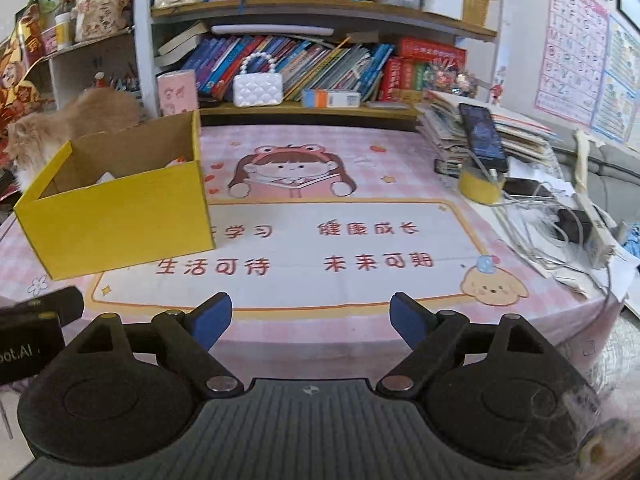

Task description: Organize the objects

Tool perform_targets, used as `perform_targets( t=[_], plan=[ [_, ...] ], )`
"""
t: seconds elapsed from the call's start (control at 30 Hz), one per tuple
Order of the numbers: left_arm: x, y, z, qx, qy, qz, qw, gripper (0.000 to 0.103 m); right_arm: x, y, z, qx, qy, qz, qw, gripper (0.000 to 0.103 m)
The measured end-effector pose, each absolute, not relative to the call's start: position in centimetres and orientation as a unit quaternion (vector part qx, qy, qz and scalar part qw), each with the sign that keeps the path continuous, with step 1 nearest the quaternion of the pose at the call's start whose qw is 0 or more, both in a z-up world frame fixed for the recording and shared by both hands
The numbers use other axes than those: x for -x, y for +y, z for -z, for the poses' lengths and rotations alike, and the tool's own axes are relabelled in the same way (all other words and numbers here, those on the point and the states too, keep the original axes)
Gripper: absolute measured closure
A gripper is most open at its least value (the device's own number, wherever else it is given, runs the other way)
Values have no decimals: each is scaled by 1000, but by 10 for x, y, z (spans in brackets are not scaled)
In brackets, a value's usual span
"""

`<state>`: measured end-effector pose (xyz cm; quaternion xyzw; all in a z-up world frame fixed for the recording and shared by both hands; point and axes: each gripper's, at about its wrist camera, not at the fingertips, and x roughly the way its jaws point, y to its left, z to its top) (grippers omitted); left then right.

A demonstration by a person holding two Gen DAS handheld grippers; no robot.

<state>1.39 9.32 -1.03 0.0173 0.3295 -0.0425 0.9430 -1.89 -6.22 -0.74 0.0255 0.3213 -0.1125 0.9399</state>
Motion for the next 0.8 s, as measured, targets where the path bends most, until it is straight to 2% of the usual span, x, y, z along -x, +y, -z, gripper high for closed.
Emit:
perform_targets(
  t=[0.17, 0.8],
  plan=[
    [-10, 86, 10, -23, 329, 28, 944, 2, 27, -68, 2, -47, 314, 126, 940, 9],
    [-10, 85, 14, -25, 346, -6, 938, 1, 27, -63, 2, -13, 323, 138, 936, 0]
  ],
)
